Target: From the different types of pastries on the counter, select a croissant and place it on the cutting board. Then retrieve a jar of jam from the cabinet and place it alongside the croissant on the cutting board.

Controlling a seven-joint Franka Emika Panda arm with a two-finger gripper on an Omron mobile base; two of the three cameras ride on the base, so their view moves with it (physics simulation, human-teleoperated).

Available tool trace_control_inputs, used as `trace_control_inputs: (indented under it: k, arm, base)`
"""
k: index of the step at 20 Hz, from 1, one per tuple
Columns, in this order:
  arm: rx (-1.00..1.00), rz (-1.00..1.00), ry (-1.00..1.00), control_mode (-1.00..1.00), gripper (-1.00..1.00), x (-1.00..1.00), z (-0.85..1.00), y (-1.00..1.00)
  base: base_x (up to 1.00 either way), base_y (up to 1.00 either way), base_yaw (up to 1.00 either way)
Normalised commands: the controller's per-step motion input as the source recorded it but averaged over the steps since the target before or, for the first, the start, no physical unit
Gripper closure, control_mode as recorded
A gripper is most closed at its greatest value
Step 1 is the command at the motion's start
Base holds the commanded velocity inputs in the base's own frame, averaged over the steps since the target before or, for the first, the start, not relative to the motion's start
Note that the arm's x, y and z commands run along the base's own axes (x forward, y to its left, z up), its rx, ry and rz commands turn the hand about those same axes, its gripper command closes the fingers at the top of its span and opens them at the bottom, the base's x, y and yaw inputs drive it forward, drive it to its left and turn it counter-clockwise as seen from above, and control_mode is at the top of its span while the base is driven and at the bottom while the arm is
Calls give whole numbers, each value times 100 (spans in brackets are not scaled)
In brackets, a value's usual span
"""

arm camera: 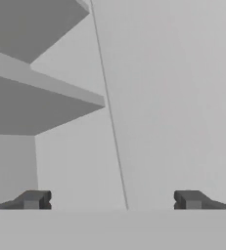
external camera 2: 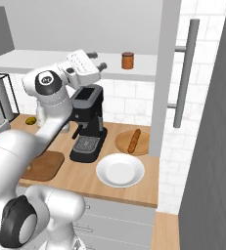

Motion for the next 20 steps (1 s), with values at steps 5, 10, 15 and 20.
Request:
trace_control_inputs:
  k: [5,10,15,20]
  arm:
    - [0,0,2,-100,-100,29,1,-17]
    - [0,0,10,-100,-100,18,-1,-22]
    - [0,0,9,-100,-100,12,-1,-21]
    - [0,0,3,-100,-100,10,0,-17]
  base:
    - [0,0,0]
    - [0,0,0]
    - [0,0,0]
    - [0,0,0]
